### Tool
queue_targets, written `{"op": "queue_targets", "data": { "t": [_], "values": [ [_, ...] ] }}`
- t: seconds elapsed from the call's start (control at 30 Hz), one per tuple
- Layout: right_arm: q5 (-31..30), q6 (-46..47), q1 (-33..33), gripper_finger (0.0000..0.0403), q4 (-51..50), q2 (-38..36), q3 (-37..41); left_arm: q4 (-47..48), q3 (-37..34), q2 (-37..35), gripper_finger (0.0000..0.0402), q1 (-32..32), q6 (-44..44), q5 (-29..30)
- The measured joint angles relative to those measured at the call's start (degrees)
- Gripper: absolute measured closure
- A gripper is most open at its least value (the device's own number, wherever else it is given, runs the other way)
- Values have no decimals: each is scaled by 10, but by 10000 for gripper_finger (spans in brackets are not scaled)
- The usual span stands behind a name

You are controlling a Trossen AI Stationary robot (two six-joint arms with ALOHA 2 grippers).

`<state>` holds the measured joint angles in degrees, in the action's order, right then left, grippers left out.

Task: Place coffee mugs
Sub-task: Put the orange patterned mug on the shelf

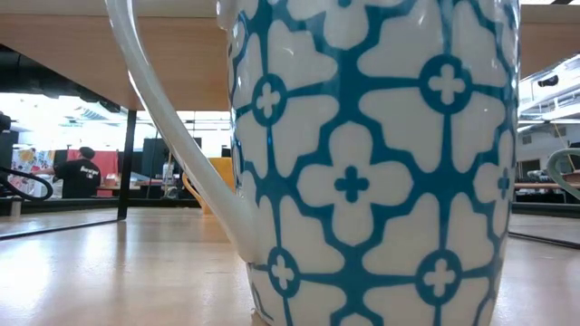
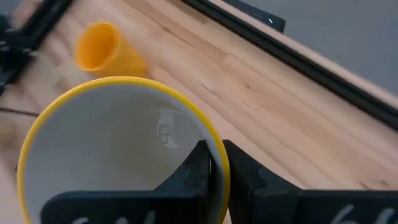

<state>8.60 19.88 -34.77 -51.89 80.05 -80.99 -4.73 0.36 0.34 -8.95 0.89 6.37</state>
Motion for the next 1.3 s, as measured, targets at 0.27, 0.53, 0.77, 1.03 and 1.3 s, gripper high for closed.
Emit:
{"op": "queue_targets", "data": {
  "t": [0.27, 0.53, 0.77, 1.03, 1.3],
  "values": [
    [-1, -3, 80, 371, -141, 0, -125, 0, 0, 0, 212, 0, 0, 0],
    [-34, 40, 200, 371, -202, 0, -144, 0, 0, 0, 212, 0, 0, 0],
    [-72, 82, 300, 370, -217, 0, -144, 0, 0, 0, 212, 0, 0, 0],
    [-113, 87, 384, 369, -226, 14, -143, 1, 0, 0, 212, 0, 0, 0],
    [-145, 86, 410, 369, -254, 47, -142, 3, 0, 0, 212, 0, 0, 0]
  ]
}}
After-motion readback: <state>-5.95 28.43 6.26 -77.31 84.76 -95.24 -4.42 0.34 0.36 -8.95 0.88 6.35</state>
